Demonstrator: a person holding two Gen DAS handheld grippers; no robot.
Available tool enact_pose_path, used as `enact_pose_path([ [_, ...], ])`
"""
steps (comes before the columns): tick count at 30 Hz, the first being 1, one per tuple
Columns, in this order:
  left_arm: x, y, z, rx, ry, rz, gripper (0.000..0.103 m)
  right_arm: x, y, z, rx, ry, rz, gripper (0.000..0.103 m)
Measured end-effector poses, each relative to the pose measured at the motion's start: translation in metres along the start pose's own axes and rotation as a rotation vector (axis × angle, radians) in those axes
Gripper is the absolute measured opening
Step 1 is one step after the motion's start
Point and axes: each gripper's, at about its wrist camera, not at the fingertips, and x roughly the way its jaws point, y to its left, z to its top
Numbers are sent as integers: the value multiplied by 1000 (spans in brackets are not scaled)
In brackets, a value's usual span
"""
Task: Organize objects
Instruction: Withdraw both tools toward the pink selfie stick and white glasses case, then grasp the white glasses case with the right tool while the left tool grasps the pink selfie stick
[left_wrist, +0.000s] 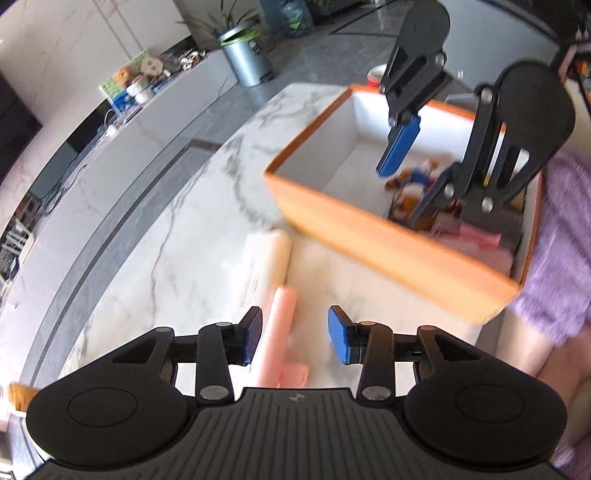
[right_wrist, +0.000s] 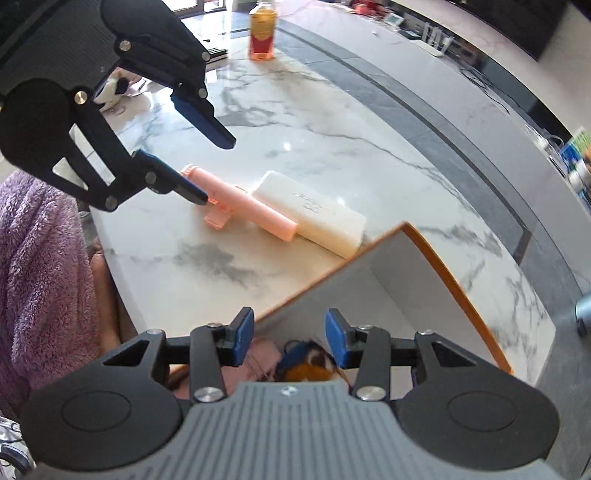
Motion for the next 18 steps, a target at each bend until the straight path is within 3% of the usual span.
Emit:
enact_pose_path([
  [3,10,9,-19,-22,29,0,47,23,8,15,-36,23,21,37],
  [8,32,25,-43,-71,54,-21,47,39,20,31,-88,67,39,37],
  [18,78,39,-56,-114,71,-91,47,95,12,61,-234,134,51,37],
])
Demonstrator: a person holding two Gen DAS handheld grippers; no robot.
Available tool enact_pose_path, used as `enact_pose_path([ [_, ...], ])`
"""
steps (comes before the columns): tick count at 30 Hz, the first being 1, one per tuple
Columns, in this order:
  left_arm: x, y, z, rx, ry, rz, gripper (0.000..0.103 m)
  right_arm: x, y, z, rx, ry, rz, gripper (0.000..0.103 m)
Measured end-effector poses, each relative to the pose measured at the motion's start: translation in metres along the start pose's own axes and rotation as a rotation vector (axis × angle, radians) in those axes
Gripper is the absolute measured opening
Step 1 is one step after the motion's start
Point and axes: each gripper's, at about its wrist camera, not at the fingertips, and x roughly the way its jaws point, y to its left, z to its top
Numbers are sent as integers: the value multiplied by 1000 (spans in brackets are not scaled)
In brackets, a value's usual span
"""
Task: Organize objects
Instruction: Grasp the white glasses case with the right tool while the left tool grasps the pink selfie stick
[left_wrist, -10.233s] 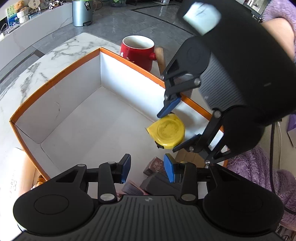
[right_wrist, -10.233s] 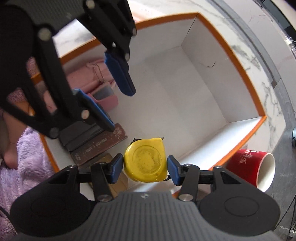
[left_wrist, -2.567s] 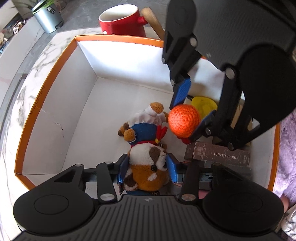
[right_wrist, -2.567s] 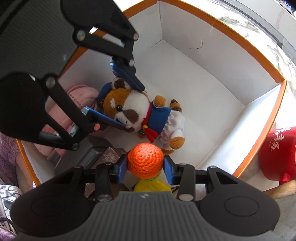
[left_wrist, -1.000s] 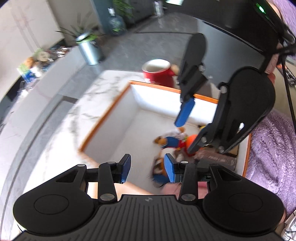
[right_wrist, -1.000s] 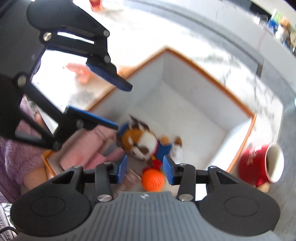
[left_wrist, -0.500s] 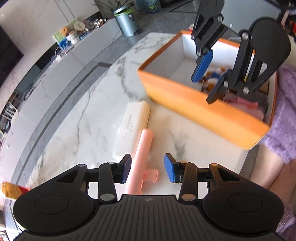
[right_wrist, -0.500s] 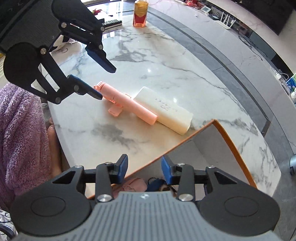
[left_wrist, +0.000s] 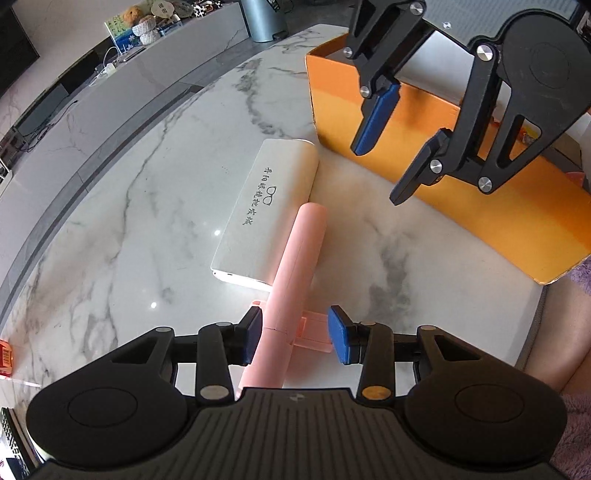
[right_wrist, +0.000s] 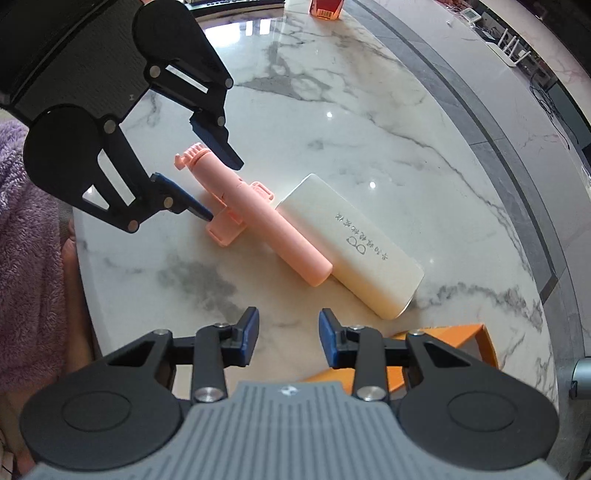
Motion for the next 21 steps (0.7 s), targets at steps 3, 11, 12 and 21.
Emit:
enact_pose_path([
  [3,11,1,0,6,16,-25,44,15,-2,9,-90,29,-6,41],
  [11,26,14,0,24,58,-48,37,54,-18,29,-368,79,-68,67],
  [12,28,15,0,29,64,-52,37,58,-19,31,-405,79,-69,70],
  [21,36,20,1,67,100,-101,36,91,-31,47,-538,140,-37,70],
])
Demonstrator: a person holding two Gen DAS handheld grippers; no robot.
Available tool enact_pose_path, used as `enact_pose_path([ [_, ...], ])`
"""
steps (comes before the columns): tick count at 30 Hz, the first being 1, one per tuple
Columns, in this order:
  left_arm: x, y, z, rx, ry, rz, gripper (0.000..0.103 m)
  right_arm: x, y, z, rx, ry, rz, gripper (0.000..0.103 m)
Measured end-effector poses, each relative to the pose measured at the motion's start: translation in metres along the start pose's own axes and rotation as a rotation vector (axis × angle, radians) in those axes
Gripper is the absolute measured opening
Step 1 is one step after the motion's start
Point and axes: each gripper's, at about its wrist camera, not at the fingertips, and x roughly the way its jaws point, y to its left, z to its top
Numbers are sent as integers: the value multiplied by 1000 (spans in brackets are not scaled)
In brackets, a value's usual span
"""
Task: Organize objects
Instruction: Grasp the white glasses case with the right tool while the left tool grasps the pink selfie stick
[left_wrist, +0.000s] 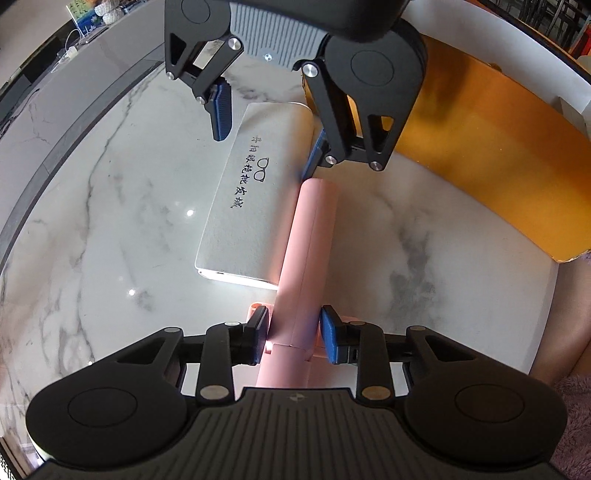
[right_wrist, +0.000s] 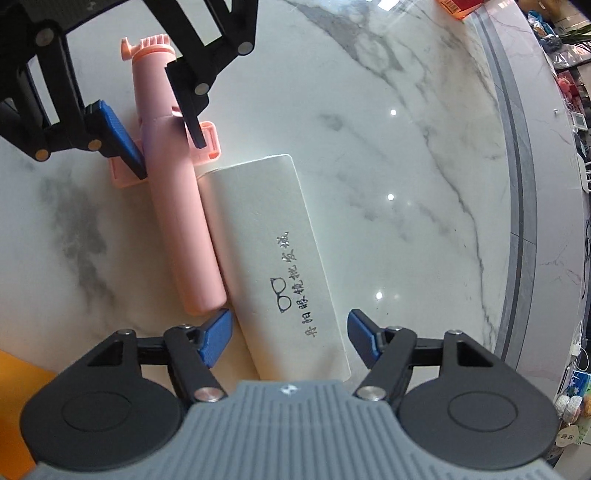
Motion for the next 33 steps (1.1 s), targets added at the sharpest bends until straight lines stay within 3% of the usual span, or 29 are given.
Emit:
enact_pose_path([
  [7,-4,1,-7,-2,26,-13,35,16,0,6,-42,-2,42,73],
  [14,-15,-1,-29,-6,58,-34,35,13,7,14,33,-5,99,75],
  [21,-24,-11,-53,14,120,-45,36,2,29,18,112,-15,239,77],
  [27,-29,-4,-61,-39,116,-45,42,-1,30,21,211,-79,225,84],
  [33,-26,-2,-63,-85,92,-54,39,2,28,26,250,-106,201,81],
])
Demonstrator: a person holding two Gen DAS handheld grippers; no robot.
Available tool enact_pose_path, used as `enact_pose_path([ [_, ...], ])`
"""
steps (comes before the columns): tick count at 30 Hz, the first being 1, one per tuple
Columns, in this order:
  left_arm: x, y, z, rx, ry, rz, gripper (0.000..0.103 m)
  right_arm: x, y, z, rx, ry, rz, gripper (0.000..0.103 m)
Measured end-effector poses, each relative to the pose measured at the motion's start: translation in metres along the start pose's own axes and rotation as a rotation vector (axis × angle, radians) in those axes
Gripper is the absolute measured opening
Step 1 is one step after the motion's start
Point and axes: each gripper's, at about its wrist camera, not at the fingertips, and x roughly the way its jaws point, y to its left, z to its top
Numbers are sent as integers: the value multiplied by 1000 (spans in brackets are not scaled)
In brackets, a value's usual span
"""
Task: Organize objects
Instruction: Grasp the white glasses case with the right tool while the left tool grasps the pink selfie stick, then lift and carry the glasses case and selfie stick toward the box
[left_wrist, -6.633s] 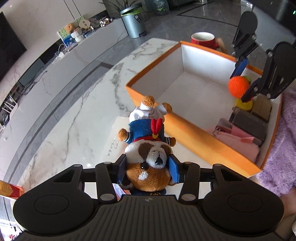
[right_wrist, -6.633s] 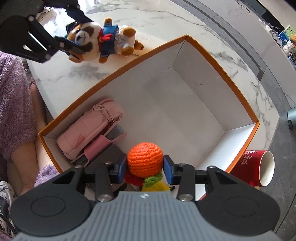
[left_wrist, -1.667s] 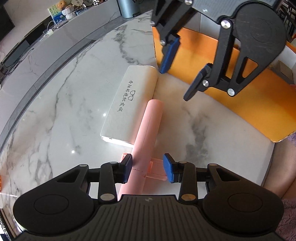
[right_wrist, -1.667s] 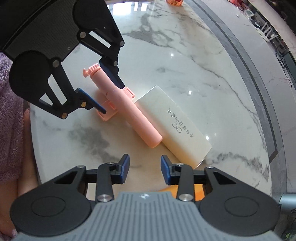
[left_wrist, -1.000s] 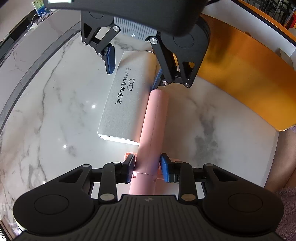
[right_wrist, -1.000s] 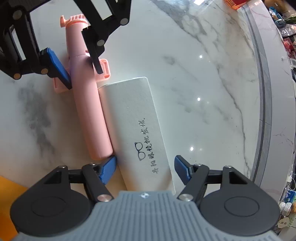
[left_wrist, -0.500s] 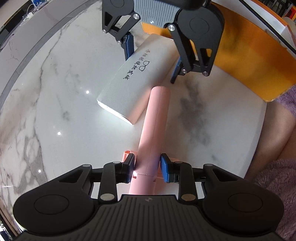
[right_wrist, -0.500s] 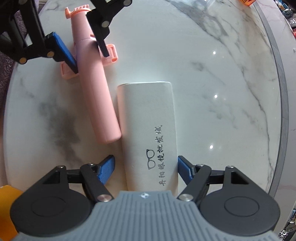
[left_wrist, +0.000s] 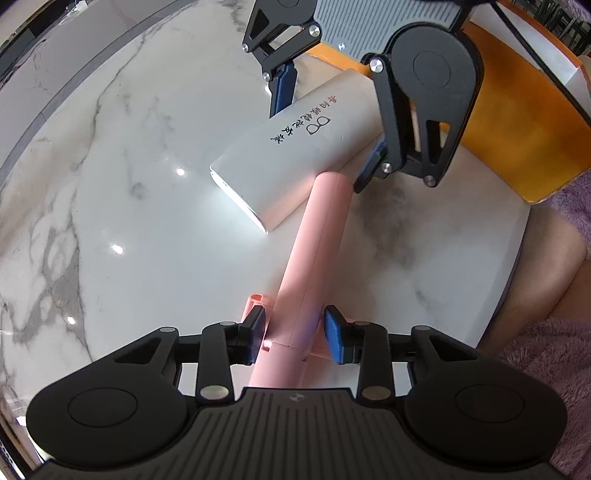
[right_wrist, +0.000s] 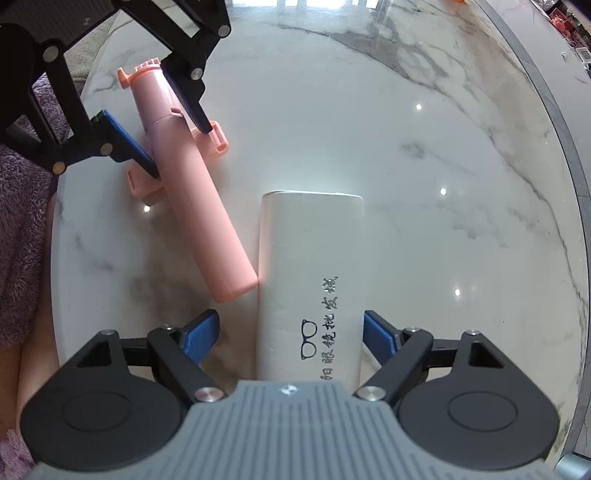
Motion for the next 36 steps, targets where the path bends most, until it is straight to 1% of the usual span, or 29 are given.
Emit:
enact_pose_path([
  [1,-1,-2,-1,2,-1,7,39,1,0,0,0,0,-16,75],
  [2,-1,-4,-1,10,-5,15,39,0,-1,1,9,-6,-18,75],
  [3,-2,-7,-3,18,-10,25,38,-2,-3,2,20,-14,-28,66],
  [4,-3,-9,-4,17,-16,42,37,-4,-6,3,31,-17,-21,62],
  [7,-8,-14,-8,15,-19,63,34,-7,-6,4,24,-12,-50,62],
  [10,-15,-14,-11,14,-29,80,32,-13,-1,7,11,-11,-49,62],
  [13,-23,-9,-12,-6,-43,117,31,-26,11,7,-4,-29,-54,62],
  [16,-35,-11,-12,-6,-57,149,31,-42,22,6,-10,-49,-82,62],
  [18,-47,-13,-13,-15,-69,166,31,-55,26,0,-13,-62,-94,61],
  [20,-61,-20,-14,-18,-81,184,31,-67,32,-4,-21,-74,-109,62],
  [23,-76,-27,-11,-10,-97,215,31,-80,38,0,-34,-91,-146,61],
  [28,-104,-47,-5,18,-126,262,31,-110,52,-4,-55,-129,-205,61],
  [33,-127,-67,9,51,-158,308,31,-144,68,-18,-71,-150,-273,61],
  [36,-138,-79,20,72,-183,318,31,-160,75,-31,-72,-154,-309,61],
])
